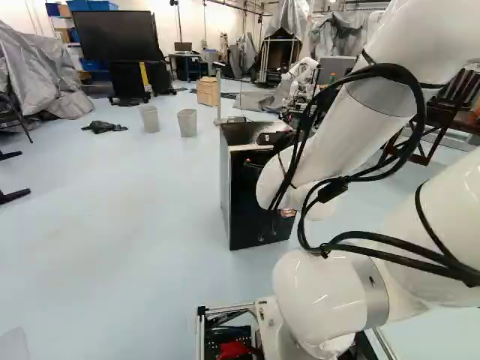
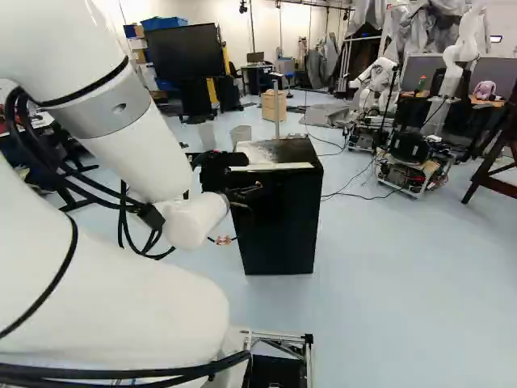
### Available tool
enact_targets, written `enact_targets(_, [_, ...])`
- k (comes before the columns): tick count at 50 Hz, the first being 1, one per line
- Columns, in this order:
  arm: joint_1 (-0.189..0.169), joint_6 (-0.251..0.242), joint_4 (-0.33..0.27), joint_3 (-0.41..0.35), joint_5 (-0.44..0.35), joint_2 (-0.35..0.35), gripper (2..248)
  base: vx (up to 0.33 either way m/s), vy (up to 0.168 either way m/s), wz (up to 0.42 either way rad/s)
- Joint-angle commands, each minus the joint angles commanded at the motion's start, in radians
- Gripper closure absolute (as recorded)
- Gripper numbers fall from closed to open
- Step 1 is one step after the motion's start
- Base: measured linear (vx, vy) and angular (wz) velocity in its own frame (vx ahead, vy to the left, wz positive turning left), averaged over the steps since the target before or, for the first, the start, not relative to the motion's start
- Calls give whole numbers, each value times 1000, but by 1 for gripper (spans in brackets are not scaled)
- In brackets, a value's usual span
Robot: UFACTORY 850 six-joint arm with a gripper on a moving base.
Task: Grab a drink from the fridge
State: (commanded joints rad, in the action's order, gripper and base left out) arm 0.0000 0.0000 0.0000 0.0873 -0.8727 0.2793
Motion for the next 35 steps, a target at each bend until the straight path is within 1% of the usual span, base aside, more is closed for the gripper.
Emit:
enact_targets(12, [0, 0, 0, 0, 0, 0, 3, 1, 85, -14])
enact_targets(35, [0, 0, 0, 0, 0, 0, 3, 1, 100, -15])
